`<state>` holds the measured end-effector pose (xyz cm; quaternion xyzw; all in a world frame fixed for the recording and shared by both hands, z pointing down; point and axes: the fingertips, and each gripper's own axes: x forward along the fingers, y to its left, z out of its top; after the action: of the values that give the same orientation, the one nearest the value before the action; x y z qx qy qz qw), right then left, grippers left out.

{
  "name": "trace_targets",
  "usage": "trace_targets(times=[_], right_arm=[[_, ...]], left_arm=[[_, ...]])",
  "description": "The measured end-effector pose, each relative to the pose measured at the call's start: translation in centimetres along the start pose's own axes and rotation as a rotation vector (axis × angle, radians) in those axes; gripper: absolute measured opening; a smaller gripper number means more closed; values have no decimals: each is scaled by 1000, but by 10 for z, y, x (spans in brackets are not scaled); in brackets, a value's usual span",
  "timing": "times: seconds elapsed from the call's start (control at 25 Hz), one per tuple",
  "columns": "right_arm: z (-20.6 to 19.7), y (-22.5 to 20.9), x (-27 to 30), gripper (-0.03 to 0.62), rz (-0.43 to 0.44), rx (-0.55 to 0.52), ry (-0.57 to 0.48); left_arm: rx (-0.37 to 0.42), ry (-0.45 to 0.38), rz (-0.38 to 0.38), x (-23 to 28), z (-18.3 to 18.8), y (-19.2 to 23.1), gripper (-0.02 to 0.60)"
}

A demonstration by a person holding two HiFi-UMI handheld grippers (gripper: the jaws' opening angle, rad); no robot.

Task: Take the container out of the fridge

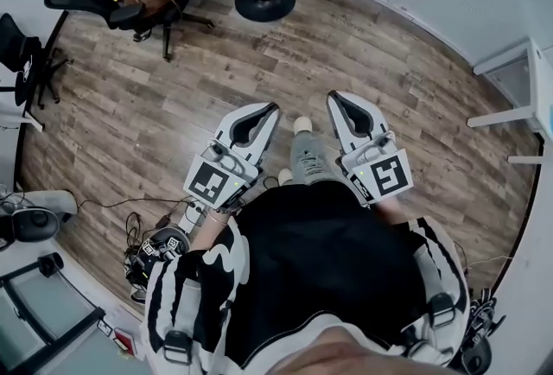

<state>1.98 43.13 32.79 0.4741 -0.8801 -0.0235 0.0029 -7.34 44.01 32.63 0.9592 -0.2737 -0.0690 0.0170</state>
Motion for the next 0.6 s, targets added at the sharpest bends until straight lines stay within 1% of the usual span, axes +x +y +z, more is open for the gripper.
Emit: trace_targets(times=[0.28,0.48,0.6], right_arm=[[-4,-21,19,11,-6,5,2],[-6,-36,32,11,-8,13,-1],[-7,-45,42,11,-4,16,3]], left_arm=[[-1,-4,13,17,-1,22,17],[19,-10,6,30,0,33,17],[17,-8,7,39,0,42,17]])
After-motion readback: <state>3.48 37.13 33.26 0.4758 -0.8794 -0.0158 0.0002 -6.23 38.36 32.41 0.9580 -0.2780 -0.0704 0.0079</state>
